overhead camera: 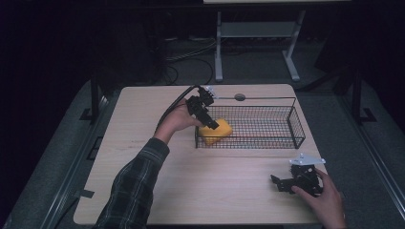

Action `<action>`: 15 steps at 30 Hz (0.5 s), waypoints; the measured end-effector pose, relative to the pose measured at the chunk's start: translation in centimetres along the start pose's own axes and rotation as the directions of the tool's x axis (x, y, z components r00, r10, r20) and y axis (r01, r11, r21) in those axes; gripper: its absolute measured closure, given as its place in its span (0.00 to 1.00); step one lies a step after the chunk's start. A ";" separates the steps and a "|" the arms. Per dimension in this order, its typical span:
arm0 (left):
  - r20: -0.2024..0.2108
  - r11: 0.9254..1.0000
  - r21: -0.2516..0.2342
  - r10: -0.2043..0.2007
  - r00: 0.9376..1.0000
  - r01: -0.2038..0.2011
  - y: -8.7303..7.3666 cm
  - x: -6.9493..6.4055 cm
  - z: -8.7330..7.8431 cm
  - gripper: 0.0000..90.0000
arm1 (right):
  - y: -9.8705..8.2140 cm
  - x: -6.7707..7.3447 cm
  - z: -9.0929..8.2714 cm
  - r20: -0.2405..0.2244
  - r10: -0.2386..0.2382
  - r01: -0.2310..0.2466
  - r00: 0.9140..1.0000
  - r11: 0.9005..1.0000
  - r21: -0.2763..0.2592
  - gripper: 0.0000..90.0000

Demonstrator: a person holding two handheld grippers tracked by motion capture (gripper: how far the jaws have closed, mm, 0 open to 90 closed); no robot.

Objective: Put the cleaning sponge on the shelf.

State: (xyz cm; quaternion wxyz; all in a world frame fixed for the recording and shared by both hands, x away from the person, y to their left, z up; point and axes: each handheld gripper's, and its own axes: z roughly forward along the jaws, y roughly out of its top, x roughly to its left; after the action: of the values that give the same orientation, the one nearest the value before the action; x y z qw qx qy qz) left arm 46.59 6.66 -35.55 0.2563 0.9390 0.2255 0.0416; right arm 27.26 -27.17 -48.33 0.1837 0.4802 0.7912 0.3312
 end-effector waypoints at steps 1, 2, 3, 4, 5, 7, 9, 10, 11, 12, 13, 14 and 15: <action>-0.004 1.000 -0.003 -0.001 1.000 0.001 -0.4 -0.1 -0.3 0.19 | 0.0 0.0 0.0 0.000 0.000 0.000 1.000 1.000 0.000 0.01; -0.009 1.000 -0.005 -0.004 1.000 0.004 -0.7 -0.1 -0.5 0.19 | 0.0 0.0 0.0 0.000 0.000 0.000 1.000 1.000 0.000 0.01; -0.012 1.000 -0.008 -0.011 1.000 0.011 -1.1 -0.2 -0.8 0.19 | 0.0 0.0 0.0 0.000 0.000 0.000 1.000 1.000 0.000 0.01; -0.013 1.000 -0.012 -0.016 1.000 0.016 -1.6 -0.2 -1.1 0.19 | 0.0 0.0 0.0 0.000 0.000 0.000 1.000 1.000 0.000 0.01; -0.018 1.000 -0.019 -0.019 1.000 0.019 -2.0 -0.2 -1.3 0.19 | 0.0 0.0 0.0 0.000 0.000 0.000 1.000 1.000 0.000 0.01; -0.026 0.999 -0.025 -0.028 0.999 0.027 -2.9 -0.2 -1.9 0.19 | 0.0 0.0 0.0 0.001 -0.001 0.001 1.000 1.000 0.000 0.01; -0.033 0.999 -0.029 -0.037 0.999 0.036 -3.8 -0.4 -2.4 0.19 | 0.0 0.0 0.0 0.001 -0.001 0.001 1.000 1.000 0.000 0.01; -0.038 0.998 -0.038 -0.047 0.998 0.046 -4.4 -0.5 -2.7 0.19 | 0.0 0.0 0.0 0.001 -0.001 0.001 1.000 1.000 0.000 0.01; -0.040 0.998 -0.038 -0.049 0.998 0.048 -4.7 -0.5 -2.8 0.19 | 0.0 0.0 0.0 0.001 -0.002 0.002 1.000 1.000 0.000 0.01; -0.045 0.998 -0.036 -0.050 0.998 0.049 -5.2 -0.6 -3.1 0.19 | 0.0 0.0 0.0 0.001 -0.002 0.002 1.000 1.000 0.000 0.01; -0.051 0.998 -0.042 -0.059 0.997 0.057 -5.6 -0.7 -3.3 0.19 | 0.0 0.0 0.0 0.001 -0.001 0.001 1.000 1.000 0.000 0.01; -0.057 0.998 -0.042 -0.058 0.997 0.056 -6.1 -0.8 -3.5 0.19 | 0.0 0.0 0.0 0.001 -0.001 0.001 1.000 1.000 0.000 0.01; -0.059 0.996 -0.056 -0.078 0.995 0.074 -6.6 -1.0 -3.7 0.19 | 0.0 0.0 0.0 0.001 -0.002 0.002 1.000 1.000 0.000 0.01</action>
State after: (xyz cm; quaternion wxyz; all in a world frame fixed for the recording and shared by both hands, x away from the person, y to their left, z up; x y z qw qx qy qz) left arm 42.37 12.97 -35.63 0.2758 0.9208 0.2677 0.0667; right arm 27.27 -27.18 -48.34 0.1843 0.4796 0.7915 0.3310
